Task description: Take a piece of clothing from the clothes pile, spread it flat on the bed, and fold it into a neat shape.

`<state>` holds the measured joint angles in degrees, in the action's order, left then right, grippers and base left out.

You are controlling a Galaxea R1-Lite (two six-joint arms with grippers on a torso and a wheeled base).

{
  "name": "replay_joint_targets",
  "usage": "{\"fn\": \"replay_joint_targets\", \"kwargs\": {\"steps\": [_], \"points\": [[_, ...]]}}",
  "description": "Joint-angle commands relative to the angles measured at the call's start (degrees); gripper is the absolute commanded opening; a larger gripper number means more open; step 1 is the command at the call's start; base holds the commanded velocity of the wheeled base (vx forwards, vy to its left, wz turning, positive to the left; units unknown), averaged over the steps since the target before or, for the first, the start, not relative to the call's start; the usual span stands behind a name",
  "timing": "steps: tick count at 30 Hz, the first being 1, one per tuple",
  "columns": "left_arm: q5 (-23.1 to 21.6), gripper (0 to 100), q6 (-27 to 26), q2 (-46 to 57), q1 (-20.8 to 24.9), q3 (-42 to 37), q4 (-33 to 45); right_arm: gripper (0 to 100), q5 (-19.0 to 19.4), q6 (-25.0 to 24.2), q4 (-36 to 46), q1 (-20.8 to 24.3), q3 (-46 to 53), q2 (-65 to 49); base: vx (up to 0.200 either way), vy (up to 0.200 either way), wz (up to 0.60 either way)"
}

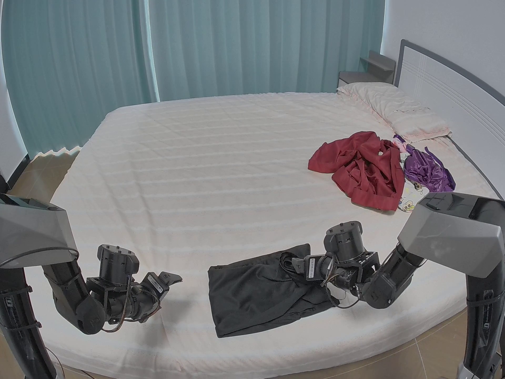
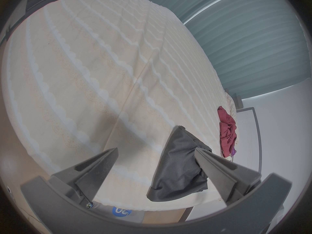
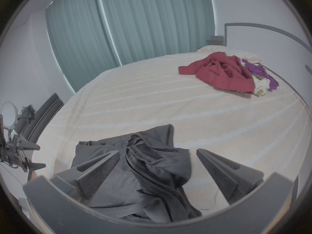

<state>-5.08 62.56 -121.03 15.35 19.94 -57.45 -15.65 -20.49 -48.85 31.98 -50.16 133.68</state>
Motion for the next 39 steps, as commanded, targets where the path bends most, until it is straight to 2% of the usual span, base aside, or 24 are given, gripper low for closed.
{"fn": "replay_joint_targets", "kwargs": {"steps": [1, 9, 13, 19, 23, 27, 35, 39], "points": [[-0.01, 100, -0.07, 0.00, 0.03, 0.01, -0.03, 100, 2.73, 2.21, 7.01, 0.90, -7.67, 3.69, 0.000, 0.000, 0.00], [-0.01, 100, -0.16, -0.09, 0.03, -0.08, -0.03, 100, 2.91, 7.40, 9.65, 0.54, -11.62, 7.73, 0.000, 0.000, 0.00], [-0.01, 100, -0.16, -0.09, 0.03, -0.08, -0.03, 100, 2.29, 9.68, 12.29, -1.30, -15.05, 10.19, 0.000, 0.000, 0.00], [-0.01, 100, -0.16, -0.09, 0.03, -0.08, -0.03, 100, -0.52, 9.33, 14.48, -4.55, -16.81, 10.28, 0.000, 0.000, 0.00], [-0.01, 100, -0.25, -0.09, 0.03, -0.08, -0.03, 100, -1.13, 8.19, 14.31, -6.75, -15.67, 8.96, 0.000, 0.000, 0.00], [-0.01, 100, -0.16, -0.09, 0.03, -0.08, -0.03, 100, -1.05, 4.50, 14.48, -8.51, -13.38, 5.98, 0.000, 0.000, 0.00], [-0.01, 100, -0.16, -0.09, 0.03, -0.17, -0.03, 100, -0.96, 3.35, 14.13, -10.88, -8.72, 3.25, 0.000, 0.000, 0.00], [-0.01, 100, -0.16, -0.09, 0.03, -0.08, -0.03, 100, 0.71, -3.33, 14.22, -11.15, -7.76, 0.18, 0.000, 0.000, 0.00]]}}
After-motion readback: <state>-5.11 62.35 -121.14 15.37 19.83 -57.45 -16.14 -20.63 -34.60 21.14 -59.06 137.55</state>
